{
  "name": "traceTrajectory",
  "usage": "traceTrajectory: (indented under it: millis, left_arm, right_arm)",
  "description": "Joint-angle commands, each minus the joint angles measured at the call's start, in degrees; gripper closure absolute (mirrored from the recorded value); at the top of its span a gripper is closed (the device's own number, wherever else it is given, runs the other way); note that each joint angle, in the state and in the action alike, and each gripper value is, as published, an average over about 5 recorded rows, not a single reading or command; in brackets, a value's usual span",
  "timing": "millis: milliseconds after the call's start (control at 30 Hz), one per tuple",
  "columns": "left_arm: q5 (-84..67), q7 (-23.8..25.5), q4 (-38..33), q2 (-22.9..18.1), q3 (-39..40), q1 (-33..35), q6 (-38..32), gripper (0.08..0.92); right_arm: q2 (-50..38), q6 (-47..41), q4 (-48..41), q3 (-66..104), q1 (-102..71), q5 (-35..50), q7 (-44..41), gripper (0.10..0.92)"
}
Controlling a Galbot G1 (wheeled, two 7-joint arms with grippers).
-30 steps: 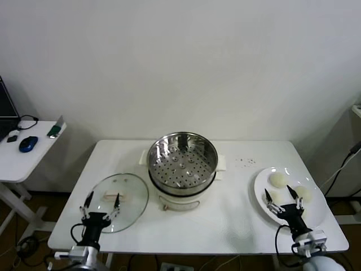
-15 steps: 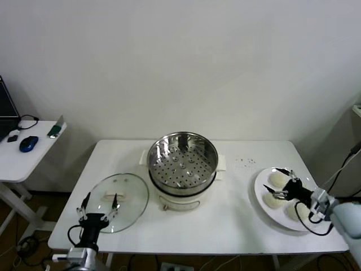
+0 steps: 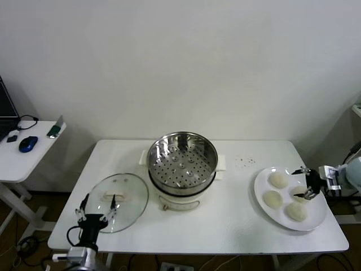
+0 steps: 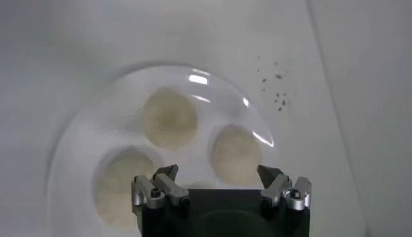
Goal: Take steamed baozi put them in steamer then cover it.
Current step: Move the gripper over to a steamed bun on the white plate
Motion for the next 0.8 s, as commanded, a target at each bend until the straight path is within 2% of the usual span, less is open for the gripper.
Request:
traceTrajectory:
  millis: [33, 333, 800]
  left_arm:
    - [0.46, -0.49, 0.04, 0.37, -0.08, -0.14, 0.69, 0.177]
    - [0.81, -1.0, 0.87, 0.07, -0.5, -0.17, 1.08, 0.177]
    - [0.69, -2.34, 1.13, 0.3, -1.28, -0.12, 1.96, 0.177]
  right_arm:
    - [4.06, 2.33, -11.23, -20.37, 19.86, -6.33, -6.08, 0.203]
    - [15.47, 4.48, -25.4, -18.46, 21.32, -11.51, -3.65, 0.203]
    - [22.42, 3.72, -29.16, -15.33, 17.44, -13.94, -2.24, 0.203]
